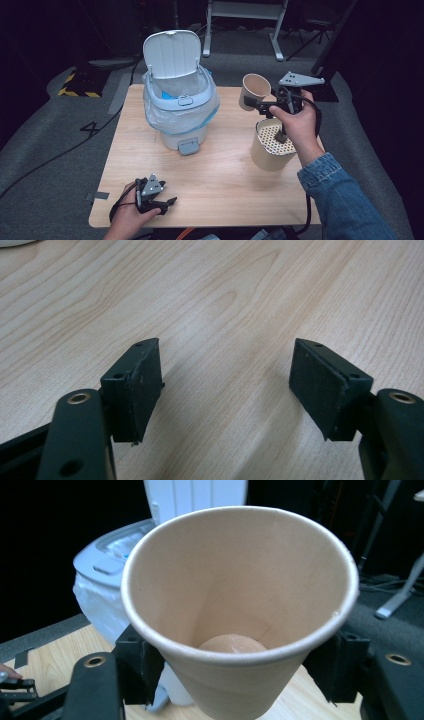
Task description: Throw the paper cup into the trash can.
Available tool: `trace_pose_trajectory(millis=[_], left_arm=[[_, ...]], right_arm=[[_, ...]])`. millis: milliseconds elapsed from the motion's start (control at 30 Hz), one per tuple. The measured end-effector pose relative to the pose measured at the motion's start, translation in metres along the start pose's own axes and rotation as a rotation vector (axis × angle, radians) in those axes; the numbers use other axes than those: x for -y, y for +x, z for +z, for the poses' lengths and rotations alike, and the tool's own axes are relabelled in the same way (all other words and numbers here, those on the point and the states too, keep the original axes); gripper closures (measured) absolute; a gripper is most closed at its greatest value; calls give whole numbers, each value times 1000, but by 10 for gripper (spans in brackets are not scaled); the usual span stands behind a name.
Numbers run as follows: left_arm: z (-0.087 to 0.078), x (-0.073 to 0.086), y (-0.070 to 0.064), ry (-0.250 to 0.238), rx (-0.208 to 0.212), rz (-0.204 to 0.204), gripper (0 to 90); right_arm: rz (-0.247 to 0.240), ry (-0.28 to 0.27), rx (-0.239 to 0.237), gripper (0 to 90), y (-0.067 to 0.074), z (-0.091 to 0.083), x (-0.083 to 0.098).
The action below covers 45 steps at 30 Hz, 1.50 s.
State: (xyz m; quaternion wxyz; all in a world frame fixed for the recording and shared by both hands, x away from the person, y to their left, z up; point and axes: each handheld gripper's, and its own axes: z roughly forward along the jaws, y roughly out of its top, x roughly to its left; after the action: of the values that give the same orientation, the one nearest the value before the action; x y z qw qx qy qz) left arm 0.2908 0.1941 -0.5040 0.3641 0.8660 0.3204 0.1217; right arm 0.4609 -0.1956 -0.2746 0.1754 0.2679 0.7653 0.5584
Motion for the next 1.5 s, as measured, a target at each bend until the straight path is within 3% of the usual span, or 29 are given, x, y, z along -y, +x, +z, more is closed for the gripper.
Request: trace_pose_trajectory(millis=[200,533,733,900,1333,1400,1500], left_arm=[[3,-3,1,6,11,10,259],[4,-4,2,5,11,15,253],[4,-4,1,8,12,17,254],[4,-4,1,7,8,13,254],[4,-4,1,5,7,12,253],[4,-4,1,9,12,13,253],[3,-4,1,8,12,14,253]], right_arm=[[-44,27,-48,330,11,28,-24],[-62,39,-80,329,21,55,-45],[-60,21,-111,328,26,74,-59],[-76,11,-108,327,31,99,-69],[-91,-18,-115,305,42,143,-71],[-98,-31,-137,289,42,151,-71],[-47,-32,-138,165,44,162,-68]])
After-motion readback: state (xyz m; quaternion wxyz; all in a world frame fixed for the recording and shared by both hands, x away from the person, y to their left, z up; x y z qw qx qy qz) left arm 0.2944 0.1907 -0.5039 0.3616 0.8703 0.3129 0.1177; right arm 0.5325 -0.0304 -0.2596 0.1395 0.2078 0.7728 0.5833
